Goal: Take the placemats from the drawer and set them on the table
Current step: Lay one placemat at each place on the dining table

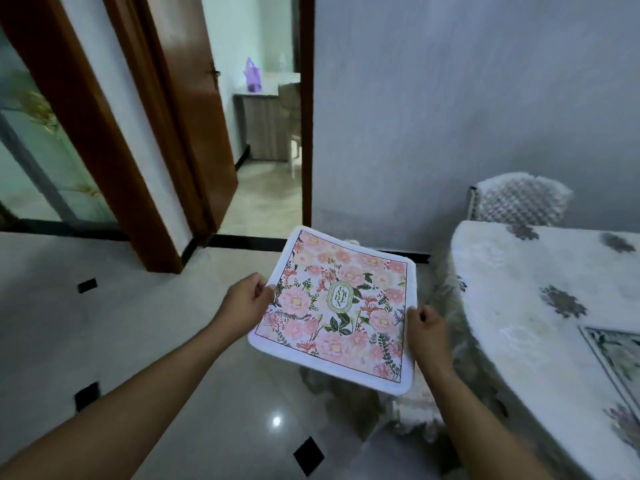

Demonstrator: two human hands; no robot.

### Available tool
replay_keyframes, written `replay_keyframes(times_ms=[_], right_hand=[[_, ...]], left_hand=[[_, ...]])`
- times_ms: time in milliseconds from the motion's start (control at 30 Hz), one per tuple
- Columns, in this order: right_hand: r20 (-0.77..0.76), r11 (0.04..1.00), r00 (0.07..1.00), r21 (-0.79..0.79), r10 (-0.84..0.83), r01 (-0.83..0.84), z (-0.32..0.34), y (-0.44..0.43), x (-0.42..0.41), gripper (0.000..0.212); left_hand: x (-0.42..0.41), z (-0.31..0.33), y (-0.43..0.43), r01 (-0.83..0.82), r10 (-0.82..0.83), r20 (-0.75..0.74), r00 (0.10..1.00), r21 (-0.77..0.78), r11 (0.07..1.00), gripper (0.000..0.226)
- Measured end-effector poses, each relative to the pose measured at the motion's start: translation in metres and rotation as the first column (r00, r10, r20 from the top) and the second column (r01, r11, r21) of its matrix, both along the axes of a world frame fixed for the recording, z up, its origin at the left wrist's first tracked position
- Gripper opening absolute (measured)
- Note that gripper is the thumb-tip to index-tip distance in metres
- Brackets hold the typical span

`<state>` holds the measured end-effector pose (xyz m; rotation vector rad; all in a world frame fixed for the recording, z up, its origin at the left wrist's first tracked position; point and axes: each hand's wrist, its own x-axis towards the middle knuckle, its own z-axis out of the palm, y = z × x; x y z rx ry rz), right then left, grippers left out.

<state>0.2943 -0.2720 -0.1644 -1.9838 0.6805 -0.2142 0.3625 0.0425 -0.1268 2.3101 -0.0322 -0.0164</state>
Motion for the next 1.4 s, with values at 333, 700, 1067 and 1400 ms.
replay_keyframes(times_ms=[333,700,1067,1400], right_hand=[[0.014,0.787,0.787,0.02,-0.617,0.617,0.017,-0.063,-0.004,0.035],[-0.064,0.6,0.599,0.011,-0.798,0.8,-0.03,-0.159,0.046,0.033],[-0.127,0.354,0.338,-0.136,-0.933,0.925,-0.056,-0.197,0.137,0.035],[-0.176,0.143,0.098,-0.267,-0.98,0.953,-0.054,-0.231,0.193,0.033]], left_hand=[[0.179,0.012,-0.172,0.596,-0.599,0.002,0.801,0.103,0.797,0.022],[0.277,-0.022,-0.339,0.793,-0.795,-0.083,0.601,0.181,0.581,0.021],[0.398,-0.079,-0.475,0.955,-0.942,-0.157,0.298,0.048,0.294,0.015],[0.456,-0.091,-0.578,0.994,-0.983,-0.156,0.098,-0.03,0.104,0.019]])
